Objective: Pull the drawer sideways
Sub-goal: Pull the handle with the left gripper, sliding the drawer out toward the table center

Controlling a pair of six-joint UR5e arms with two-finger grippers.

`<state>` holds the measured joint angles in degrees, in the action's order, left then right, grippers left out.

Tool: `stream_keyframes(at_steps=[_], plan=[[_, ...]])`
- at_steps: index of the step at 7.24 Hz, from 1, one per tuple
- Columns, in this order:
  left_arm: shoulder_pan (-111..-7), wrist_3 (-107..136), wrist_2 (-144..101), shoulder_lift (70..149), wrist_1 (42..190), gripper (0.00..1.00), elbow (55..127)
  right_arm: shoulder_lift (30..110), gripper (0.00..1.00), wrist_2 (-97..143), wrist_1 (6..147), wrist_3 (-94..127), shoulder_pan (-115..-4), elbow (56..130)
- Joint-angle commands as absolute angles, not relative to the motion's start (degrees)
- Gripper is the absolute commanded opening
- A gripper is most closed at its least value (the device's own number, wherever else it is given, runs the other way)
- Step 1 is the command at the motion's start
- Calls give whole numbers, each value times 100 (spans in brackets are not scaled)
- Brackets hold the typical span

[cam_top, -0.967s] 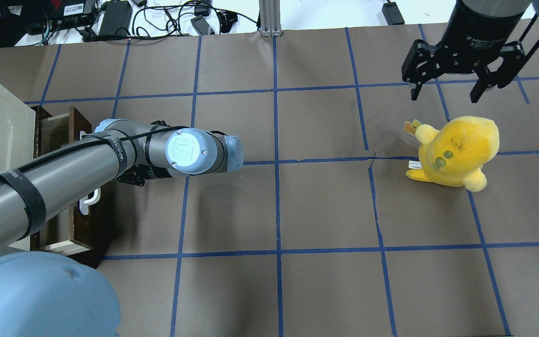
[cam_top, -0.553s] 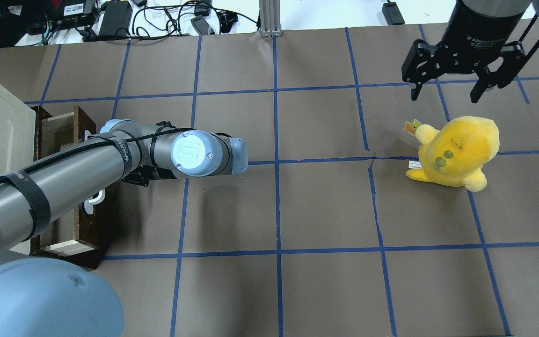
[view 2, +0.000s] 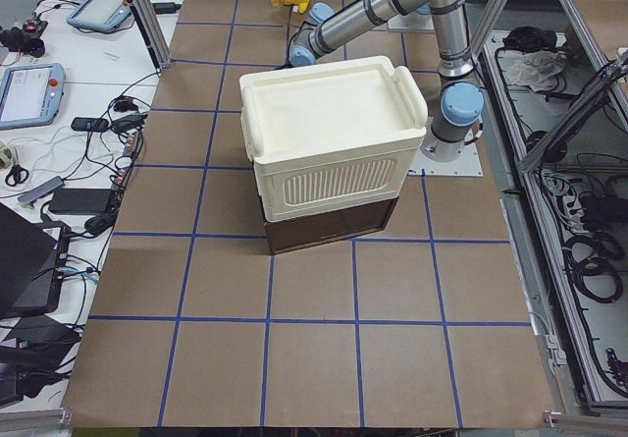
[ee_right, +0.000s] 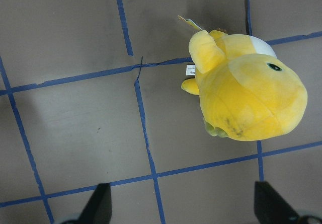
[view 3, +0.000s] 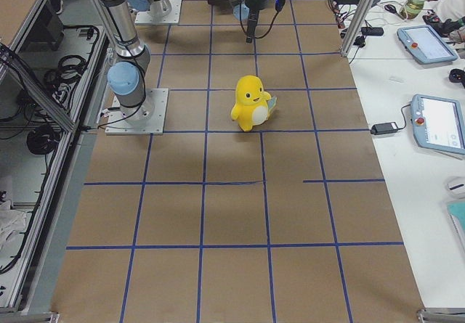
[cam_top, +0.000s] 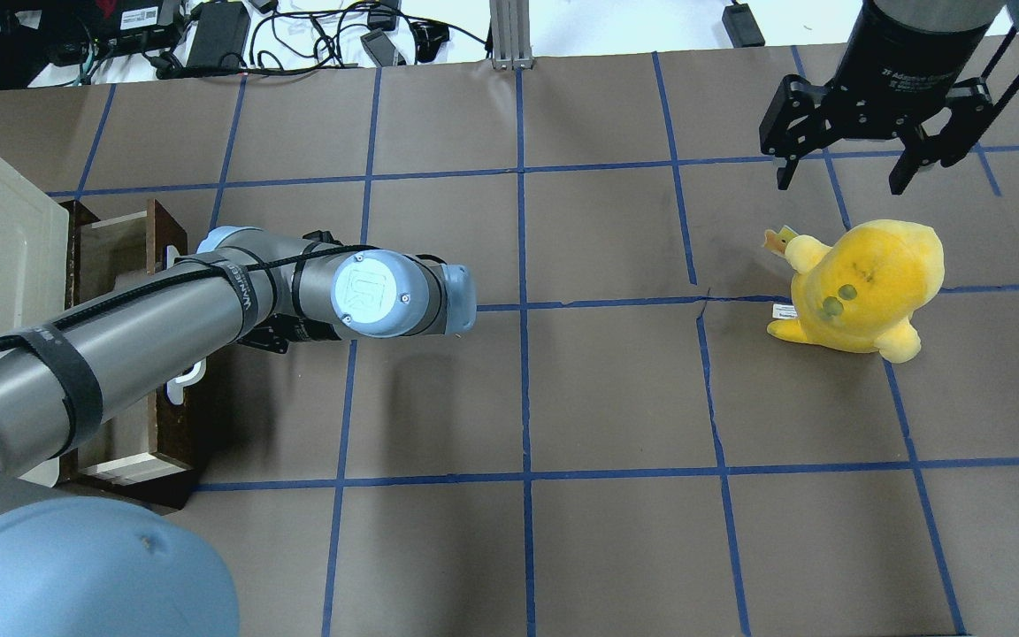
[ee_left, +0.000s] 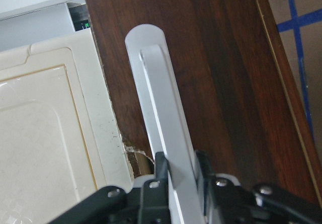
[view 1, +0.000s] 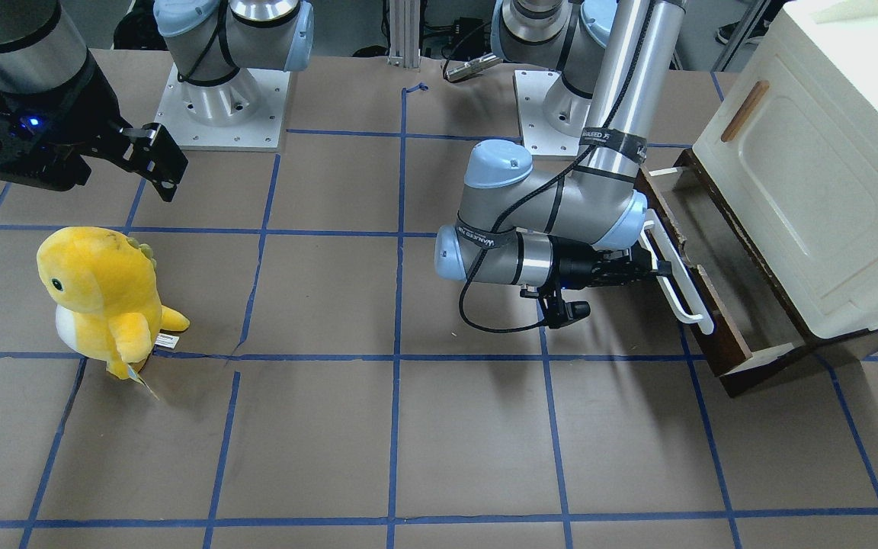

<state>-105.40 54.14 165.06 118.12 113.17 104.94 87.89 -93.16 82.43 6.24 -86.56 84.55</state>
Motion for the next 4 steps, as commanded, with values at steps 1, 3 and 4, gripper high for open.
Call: stream_keyframes(at_steps=[1, 3, 4], plan=[[-10547, 5397, 16515, 11812, 11303, 26, 10485, 8789, 100, -9316, 8244, 624, -8657, 8455], [-10547, 5231, 16515, 11812, 11233, 26, 10398, 8789, 100, -9316, 8244, 624, -8657, 8455], [-10547, 5169, 16497, 11821, 11224, 26, 10380, 8789, 100, -9316, 8235, 624, -8657, 8455]])
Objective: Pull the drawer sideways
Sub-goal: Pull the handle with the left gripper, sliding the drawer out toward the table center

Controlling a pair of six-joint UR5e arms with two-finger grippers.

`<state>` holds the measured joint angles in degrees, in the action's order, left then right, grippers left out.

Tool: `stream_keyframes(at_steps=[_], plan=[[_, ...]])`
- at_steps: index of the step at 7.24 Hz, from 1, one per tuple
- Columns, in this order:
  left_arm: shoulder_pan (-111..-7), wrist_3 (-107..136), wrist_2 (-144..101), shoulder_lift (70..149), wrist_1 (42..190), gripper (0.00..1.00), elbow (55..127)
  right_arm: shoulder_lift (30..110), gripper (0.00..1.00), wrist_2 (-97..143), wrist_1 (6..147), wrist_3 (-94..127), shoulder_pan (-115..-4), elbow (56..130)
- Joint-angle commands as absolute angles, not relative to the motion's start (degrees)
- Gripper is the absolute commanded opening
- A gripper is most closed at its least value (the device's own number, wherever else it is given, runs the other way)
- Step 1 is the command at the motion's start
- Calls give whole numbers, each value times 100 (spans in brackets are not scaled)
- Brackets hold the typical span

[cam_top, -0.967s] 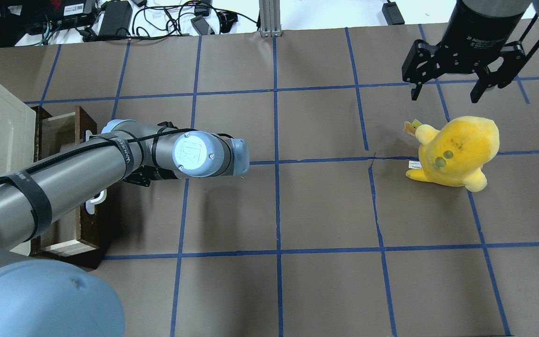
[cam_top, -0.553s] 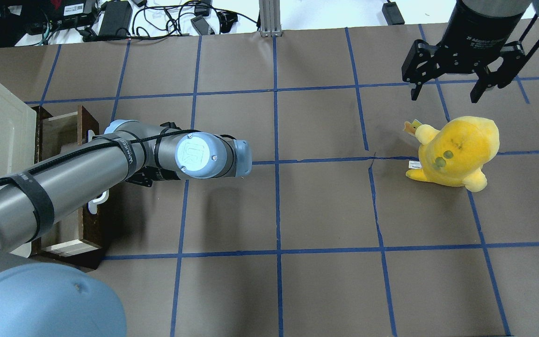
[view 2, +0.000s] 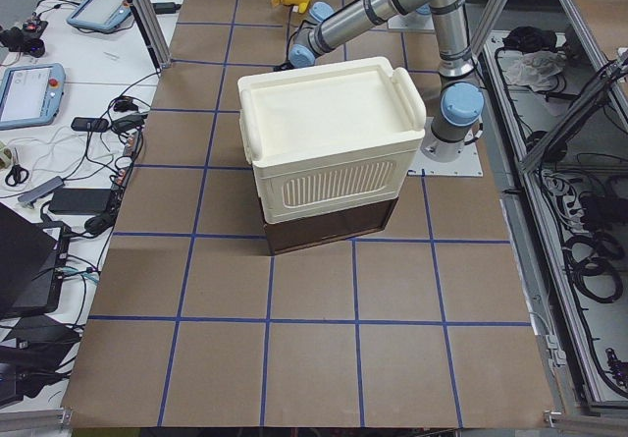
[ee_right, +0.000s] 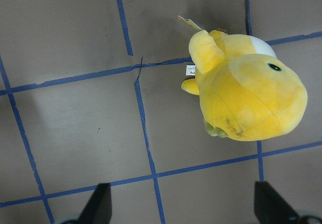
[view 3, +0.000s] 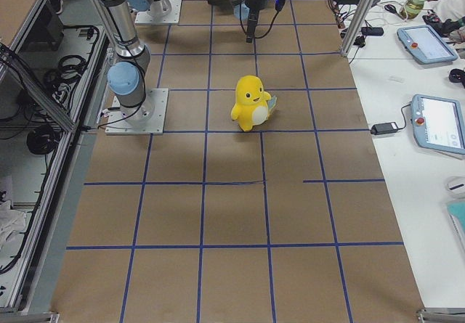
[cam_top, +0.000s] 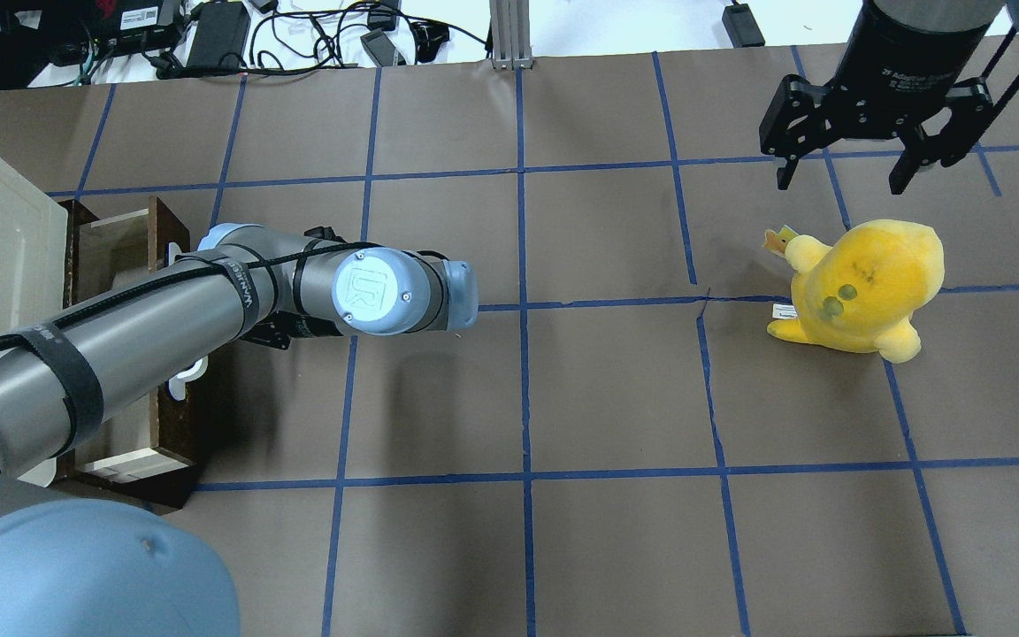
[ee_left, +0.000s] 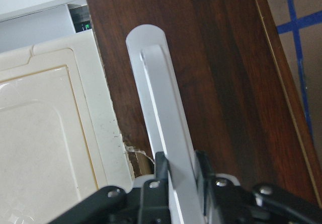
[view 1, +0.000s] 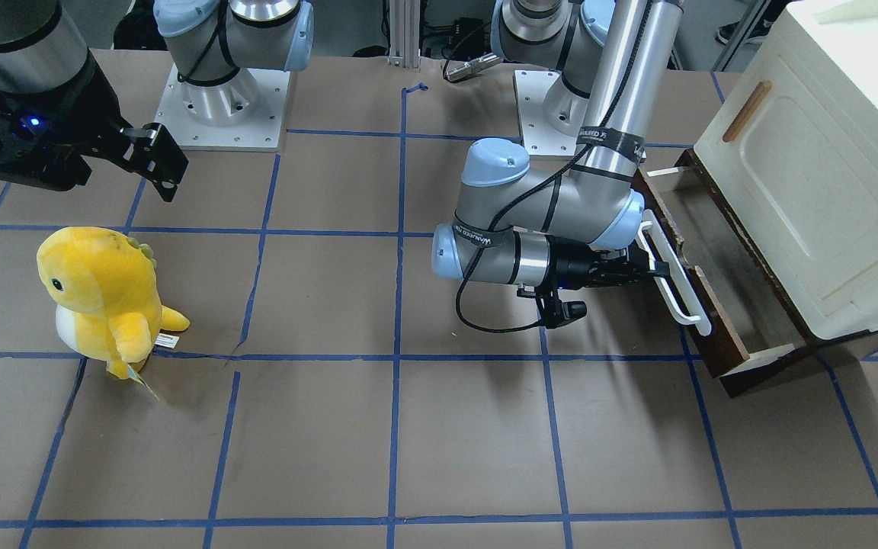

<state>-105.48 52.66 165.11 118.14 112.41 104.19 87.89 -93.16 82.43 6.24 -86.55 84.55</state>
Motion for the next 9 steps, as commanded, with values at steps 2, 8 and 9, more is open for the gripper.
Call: stream_keyframes(at_steps=[2, 8, 9], plan=[[-10547, 5177, 16497, 11830, 11224, 26, 10397, 8789, 100, -9316, 8244, 624, -8649, 8455], [-10757, 5168, 16497, 11830, 11224, 26, 10397, 8789, 100, -9316, 8235, 624, -8657, 8455], [-10767, 5177, 16506, 11830, 11232, 26, 10397, 8789, 100, -9316, 8244, 624, -8649, 8455]])
